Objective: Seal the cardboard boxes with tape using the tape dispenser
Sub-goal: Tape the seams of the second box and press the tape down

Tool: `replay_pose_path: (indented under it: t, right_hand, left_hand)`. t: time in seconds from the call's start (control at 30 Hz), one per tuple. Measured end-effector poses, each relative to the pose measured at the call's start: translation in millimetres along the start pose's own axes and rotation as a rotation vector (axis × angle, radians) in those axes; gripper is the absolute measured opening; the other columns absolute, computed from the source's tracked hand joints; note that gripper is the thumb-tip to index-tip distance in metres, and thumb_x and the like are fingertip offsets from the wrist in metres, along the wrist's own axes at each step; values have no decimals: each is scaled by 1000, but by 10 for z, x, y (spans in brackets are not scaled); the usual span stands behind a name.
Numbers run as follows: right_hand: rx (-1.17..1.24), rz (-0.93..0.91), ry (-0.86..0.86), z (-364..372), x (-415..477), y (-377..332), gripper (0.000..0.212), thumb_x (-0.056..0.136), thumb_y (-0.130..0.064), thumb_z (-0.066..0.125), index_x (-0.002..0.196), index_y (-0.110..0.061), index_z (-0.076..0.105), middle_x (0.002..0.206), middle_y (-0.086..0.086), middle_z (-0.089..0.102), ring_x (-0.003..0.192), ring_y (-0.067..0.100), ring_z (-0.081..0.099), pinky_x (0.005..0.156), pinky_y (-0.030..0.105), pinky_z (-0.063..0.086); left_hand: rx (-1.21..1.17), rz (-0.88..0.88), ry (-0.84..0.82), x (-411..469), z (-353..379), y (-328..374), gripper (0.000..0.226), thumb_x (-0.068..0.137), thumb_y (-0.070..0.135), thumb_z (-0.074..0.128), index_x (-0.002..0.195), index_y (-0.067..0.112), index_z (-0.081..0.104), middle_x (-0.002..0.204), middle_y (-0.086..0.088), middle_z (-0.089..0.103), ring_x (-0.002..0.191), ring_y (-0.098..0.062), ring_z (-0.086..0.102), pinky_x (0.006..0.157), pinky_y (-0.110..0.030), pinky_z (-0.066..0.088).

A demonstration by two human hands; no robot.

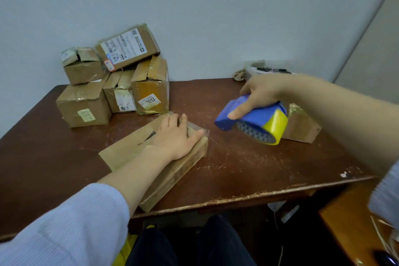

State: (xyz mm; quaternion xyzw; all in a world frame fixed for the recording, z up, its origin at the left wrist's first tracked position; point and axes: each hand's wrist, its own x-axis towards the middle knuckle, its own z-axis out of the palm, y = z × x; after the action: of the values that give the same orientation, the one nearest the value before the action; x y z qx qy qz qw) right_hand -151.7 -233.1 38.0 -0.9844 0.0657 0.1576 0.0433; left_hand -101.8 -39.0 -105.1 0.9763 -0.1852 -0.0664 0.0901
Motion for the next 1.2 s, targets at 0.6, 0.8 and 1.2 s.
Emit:
replay_pose_path:
  t: [0.6, 0.8, 1.2]
  right_hand:
    - [8, -257, 682, 1481, 47, -299, 46, 95, -27, 51, 135, -5, 50, 136, 19, 49, 112, 37, 55, 89, 45, 48]
    - [570, -152, 246, 1543, 58, -761, 62, 100, -35, 41, 151, -17, 12, 141, 10, 19, 107, 28, 53, 94, 31, 39]
    - [904, 50, 265, 1438, 741, -911, 35, 99, -28, 45, 122, -5, 56, 118, 11, 61, 109, 26, 57, 89, 37, 47]
  left_hand:
    - [-155, 103, 311, 37, -233, -574, 33, 98, 16, 45, 128, 12, 59, 135, -5, 54, 124, -23, 47, 104, -32, 34]
    - [73, -55, 146, -21, -215, -667, 42, 101, 35, 35, 135, 17, 50, 129, -11, 54, 116, -31, 52, 91, -37, 44]
    - [-322, -384, 389, -106, -206, -746, 38, 95, 31, 55, 121, 4, 62, 126, -15, 60, 118, -34, 51, 91, -37, 41]
